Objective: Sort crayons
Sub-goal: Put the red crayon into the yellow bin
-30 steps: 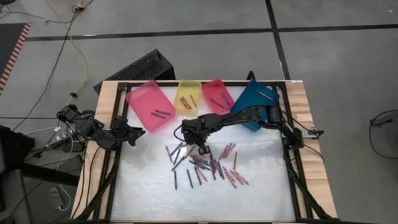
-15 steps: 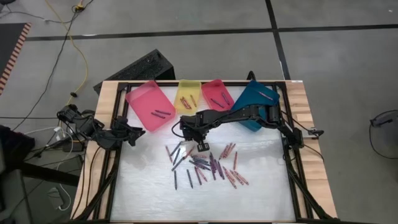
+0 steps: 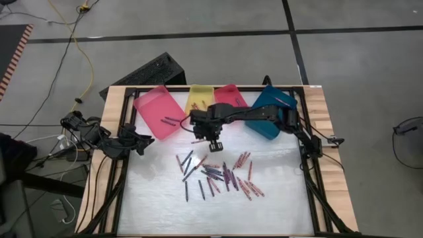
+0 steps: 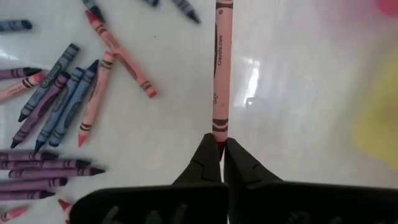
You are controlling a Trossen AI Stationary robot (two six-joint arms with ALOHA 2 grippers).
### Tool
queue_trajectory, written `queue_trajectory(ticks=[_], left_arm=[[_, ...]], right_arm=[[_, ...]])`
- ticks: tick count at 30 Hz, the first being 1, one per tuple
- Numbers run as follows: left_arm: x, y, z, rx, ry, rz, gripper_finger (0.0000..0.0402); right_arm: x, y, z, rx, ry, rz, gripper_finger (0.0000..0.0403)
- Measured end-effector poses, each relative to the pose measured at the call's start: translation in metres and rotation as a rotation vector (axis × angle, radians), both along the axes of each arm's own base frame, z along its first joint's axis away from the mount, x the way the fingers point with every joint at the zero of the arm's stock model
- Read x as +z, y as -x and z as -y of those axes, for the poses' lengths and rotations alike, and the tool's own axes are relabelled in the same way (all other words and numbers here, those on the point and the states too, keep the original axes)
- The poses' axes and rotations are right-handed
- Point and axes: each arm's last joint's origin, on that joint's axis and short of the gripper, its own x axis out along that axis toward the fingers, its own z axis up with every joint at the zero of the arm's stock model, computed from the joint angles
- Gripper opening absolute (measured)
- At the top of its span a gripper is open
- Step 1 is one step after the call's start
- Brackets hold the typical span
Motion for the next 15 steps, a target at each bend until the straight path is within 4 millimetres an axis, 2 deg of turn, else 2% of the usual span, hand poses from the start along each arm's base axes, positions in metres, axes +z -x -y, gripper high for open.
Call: queue_trajectory(ticks=[9,15], left_arm=[[0.0,0.0,0.0,0.006,-0.004,0.001,0.0165],[0.0,0.0,-0.001,0.019,-0.01,0.004,0.0165]], right_arm=[[0.039,0.002,0.051,-0.219,0.004,0.152,0.0001],[0.044,0.007,0.092,-0.458,0.101,0.219,0.0001]])
